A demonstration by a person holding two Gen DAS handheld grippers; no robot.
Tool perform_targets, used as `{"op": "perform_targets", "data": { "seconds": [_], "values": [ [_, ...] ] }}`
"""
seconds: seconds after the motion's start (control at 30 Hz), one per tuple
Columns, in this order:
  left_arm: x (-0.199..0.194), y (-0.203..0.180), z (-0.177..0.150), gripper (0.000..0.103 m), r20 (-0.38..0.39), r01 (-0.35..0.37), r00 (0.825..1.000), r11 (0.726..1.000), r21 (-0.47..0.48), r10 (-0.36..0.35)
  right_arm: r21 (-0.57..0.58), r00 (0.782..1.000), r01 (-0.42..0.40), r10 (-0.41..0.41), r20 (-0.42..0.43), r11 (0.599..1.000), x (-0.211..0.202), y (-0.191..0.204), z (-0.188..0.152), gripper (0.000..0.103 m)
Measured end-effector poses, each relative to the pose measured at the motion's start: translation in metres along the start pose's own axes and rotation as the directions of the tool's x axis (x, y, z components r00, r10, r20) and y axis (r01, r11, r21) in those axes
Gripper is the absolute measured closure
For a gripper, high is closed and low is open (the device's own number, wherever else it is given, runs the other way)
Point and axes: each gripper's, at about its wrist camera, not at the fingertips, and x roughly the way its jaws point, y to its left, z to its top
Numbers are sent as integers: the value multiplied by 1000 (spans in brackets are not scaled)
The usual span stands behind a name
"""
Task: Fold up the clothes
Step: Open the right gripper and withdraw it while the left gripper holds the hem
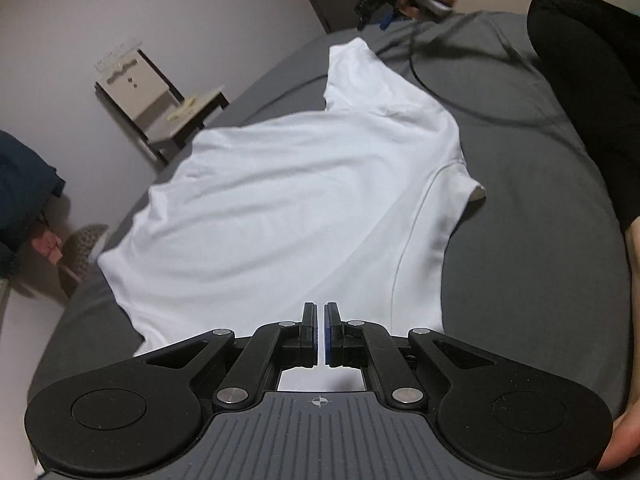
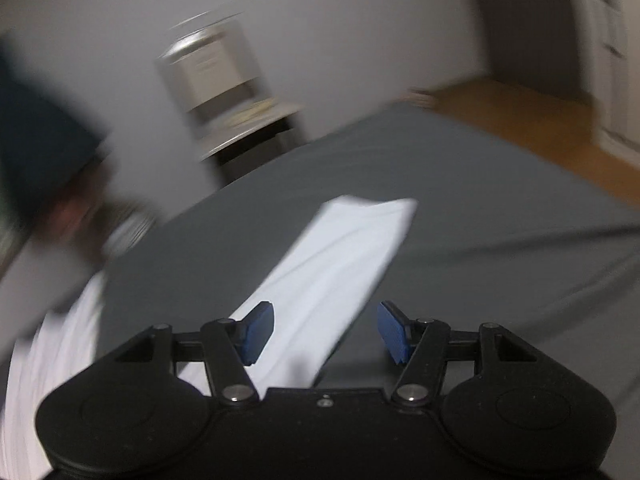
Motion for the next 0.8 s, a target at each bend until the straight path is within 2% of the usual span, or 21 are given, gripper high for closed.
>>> {"op": "perform_targets", "data": {
  "seconds": [0.1, 0.27, 0.3, 0.43, 0.47, 0.5, 0.63, 0.73, 0.77, 0.8],
  "values": [
    [7, 3, 1, 101, -28, 7, 1000, 1000, -12, -7, 95, 999, 53, -53, -1, 994, 32, -12, 19, 59],
    [12, 14, 7, 100, -62, 3, 998, 998, -63, -7, 96, 995, 98, -100, 7, 990, 80, -18, 33, 65],
    [12, 16, 8, 100, -66, 0, 998, 997, -73, -5, 100, 995, 102, -103, 6, 990, 86, -25, 36, 69],
    [18, 25, 13, 100, -92, -6, 996, 993, -117, -4, 140, 999, 33, -37, 30, 990, 100, -41, 45, 87],
    [21, 26, 14, 100, -98, -6, 995, 992, -124, -7, 142, 999, 21, -25, 25, 990, 100, -42, 46, 97],
    [24, 28, 14, 100, -104, -5, 995, 991, -131, -9, 135, 1000, 20, -23, 22, 991, 102, -41, 46, 99],
    [35, 27, 19, 100, -120, 3, 993, 992, -128, -19, 130, 992, 77, -89, 89, 988, 98, -38, 54, 100],
    [34, 24, 20, 100, -111, 21, 993, 993, -115, -34, 155, 992, 117, -124, 38, 981, 105, -39, 56, 99],
    [34, 22, 20, 100, -109, 26, 993, 993, -111, -39, 153, 992, 123, -128, 23, 981, 105, -37, 55, 97],
    [32, 21, 20, 100, -106, 27, 994, 994, -106, -39, 133, 990, 136, -140, 24, 982, 103, -32, 56, 83]
  ]
}}
